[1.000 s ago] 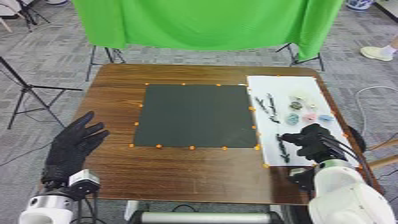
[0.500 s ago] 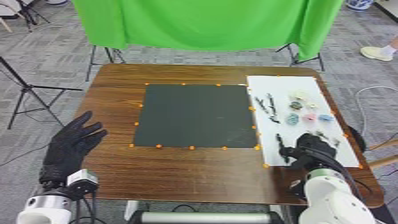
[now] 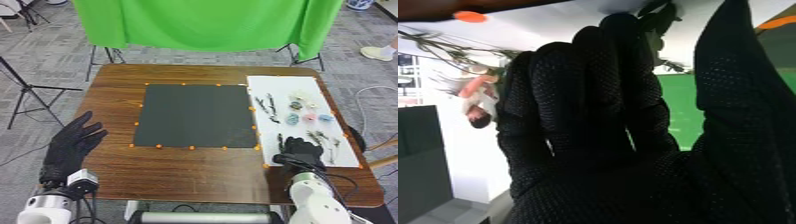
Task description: Arrange flowers
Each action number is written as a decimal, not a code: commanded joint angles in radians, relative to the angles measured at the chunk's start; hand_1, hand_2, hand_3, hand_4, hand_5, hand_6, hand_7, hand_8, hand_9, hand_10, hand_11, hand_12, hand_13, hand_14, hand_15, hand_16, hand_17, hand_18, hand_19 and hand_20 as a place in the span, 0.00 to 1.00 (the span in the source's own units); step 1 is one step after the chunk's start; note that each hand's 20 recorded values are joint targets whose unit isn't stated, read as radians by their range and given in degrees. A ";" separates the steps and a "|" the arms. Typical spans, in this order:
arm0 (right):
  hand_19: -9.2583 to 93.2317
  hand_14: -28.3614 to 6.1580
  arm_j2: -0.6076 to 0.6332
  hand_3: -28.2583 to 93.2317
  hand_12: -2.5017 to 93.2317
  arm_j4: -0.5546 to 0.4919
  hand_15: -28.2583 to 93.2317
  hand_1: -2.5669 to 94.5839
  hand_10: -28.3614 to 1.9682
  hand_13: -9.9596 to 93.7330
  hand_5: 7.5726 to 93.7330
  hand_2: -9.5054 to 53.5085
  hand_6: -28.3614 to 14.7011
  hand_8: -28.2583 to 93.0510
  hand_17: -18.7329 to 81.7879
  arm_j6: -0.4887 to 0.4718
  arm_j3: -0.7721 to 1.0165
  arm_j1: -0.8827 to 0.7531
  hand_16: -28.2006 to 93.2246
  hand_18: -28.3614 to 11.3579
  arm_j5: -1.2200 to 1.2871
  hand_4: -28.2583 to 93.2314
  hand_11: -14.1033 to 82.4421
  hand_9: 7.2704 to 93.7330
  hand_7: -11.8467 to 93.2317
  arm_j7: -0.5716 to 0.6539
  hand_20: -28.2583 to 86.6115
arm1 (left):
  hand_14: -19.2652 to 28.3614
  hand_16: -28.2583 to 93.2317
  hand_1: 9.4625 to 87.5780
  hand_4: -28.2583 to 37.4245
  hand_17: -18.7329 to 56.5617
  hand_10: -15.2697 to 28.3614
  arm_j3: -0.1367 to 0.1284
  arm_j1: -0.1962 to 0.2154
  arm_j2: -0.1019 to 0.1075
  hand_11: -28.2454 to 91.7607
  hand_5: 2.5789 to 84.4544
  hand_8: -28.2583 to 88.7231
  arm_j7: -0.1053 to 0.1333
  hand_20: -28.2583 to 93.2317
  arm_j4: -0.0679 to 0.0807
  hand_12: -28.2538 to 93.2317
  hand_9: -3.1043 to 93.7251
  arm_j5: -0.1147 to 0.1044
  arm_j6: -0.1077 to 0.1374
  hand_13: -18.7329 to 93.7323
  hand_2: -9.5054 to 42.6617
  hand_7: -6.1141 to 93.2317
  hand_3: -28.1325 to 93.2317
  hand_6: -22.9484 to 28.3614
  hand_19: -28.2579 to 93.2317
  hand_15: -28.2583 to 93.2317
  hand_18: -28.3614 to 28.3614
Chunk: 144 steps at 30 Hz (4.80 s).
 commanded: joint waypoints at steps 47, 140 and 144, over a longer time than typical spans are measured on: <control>1.00 0.46 0.068 0.97 0.36 0.032 0.91 0.51 0.46 0.82 0.84 0.05 0.55 0.40 0.52 0.281 0.011 -0.007 0.39 0.03 -0.104 0.00 0.71 0.81 0.49 0.036 0.61 | 0.96 0.15 0.18 0.09 0.10 0.82 -0.010 0.021 -0.003 0.48 0.40 0.15 0.021 0.25 -0.001 0.31 0.40 -0.009 0.012 0.40 0.27 0.21 0.90 0.62 0.69 0.67 0.91; 1.00 0.57 -0.065 0.94 0.42 0.206 0.94 0.56 0.53 0.83 0.88 0.01 0.60 0.41 0.52 -0.024 -0.112 0.072 0.40 0.00 0.223 0.00 0.64 0.83 0.38 -0.026 0.67 | 0.96 0.15 0.18 0.09 0.10 0.82 -0.026 0.007 -0.013 0.48 0.40 0.15 -0.010 0.25 0.002 0.31 0.40 -0.001 -0.005 0.40 0.27 0.21 0.90 0.62 0.69 0.67 0.91; 1.00 0.57 -0.042 0.95 0.42 0.187 0.96 0.55 0.53 0.84 0.87 0.02 0.60 0.42 0.53 0.032 -0.124 0.094 0.40 0.00 0.206 0.00 0.67 0.83 0.40 -0.016 0.69 | 0.96 0.15 0.18 0.09 0.10 0.82 -0.029 0.015 -0.009 0.48 0.40 0.15 -0.002 0.25 -0.003 0.31 0.40 -0.004 0.002 0.40 0.27 0.21 0.90 0.62 0.69 0.67 0.91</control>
